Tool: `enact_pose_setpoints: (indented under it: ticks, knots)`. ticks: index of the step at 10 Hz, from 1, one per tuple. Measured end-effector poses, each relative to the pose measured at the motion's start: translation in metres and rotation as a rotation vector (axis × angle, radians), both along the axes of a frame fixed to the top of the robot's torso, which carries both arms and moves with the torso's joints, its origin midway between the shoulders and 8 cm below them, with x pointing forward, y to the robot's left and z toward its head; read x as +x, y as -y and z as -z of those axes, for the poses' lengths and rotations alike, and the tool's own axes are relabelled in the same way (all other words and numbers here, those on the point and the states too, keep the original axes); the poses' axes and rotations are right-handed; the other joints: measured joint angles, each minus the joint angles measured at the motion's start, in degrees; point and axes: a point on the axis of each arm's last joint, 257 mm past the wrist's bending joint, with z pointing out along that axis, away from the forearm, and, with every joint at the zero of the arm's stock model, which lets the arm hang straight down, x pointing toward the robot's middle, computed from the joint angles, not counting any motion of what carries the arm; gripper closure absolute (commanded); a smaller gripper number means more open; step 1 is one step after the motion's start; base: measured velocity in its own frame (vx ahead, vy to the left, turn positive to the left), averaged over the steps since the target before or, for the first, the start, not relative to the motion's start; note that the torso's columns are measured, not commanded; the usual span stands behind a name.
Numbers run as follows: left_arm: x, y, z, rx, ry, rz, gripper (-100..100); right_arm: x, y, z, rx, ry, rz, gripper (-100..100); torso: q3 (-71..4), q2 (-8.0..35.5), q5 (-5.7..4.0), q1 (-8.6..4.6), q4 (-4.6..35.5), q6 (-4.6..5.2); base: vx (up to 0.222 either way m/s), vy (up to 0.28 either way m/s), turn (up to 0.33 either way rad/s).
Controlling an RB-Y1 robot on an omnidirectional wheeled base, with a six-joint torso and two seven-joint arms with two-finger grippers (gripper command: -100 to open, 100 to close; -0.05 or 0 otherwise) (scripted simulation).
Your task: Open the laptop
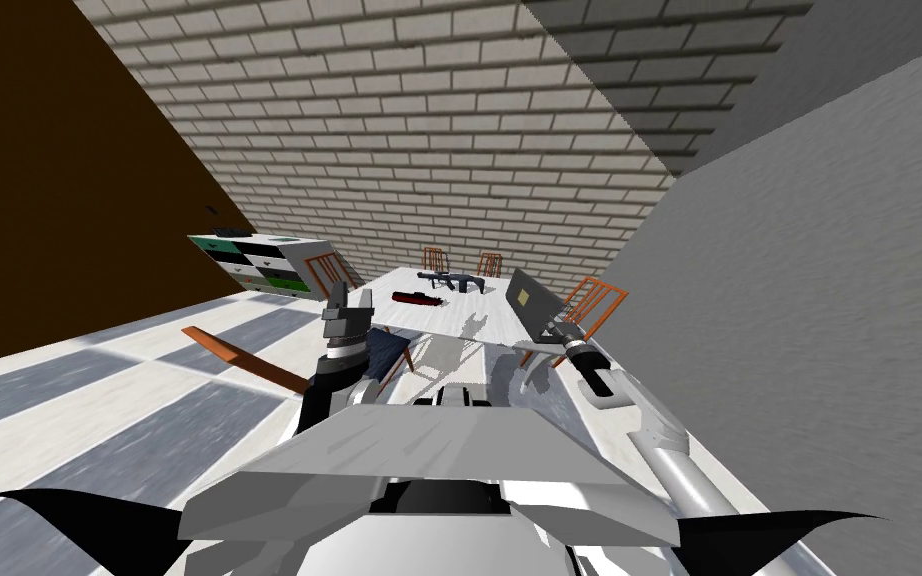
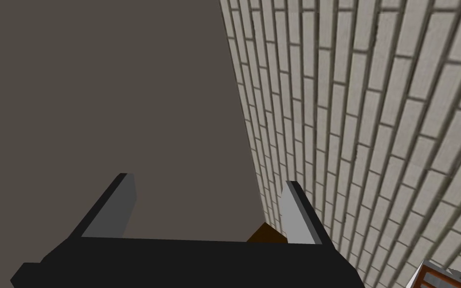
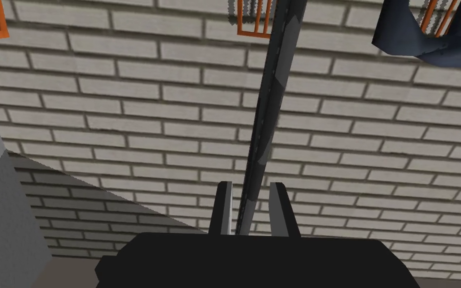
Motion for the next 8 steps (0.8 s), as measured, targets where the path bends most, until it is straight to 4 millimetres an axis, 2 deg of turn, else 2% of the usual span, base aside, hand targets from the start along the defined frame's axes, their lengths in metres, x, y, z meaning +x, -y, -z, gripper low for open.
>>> enact_pose_setpoints:
  ticks: [5, 8]
  knots:
    - [0.0, 0.0, 0.0, 0.0, 0.0, 0.0, 0, 0.013, -0.005, 0.004, 0.149, 0.045, -0.007, 100, 0.0, -0.1, -0.04, 0.43, -0.2, -0.27, -0.017, -0.059, 0.005]
    - [0.0, 0.0, 0.0, 0.0, 0.0, 0.0, 0, 0.016, -0.007, 0.025, 0.257, 0.051, -0.005, 100, -0.1, -0.1, -0.15, 0.31, -0.3, -0.25, -0.007, -0.07, -0.01]
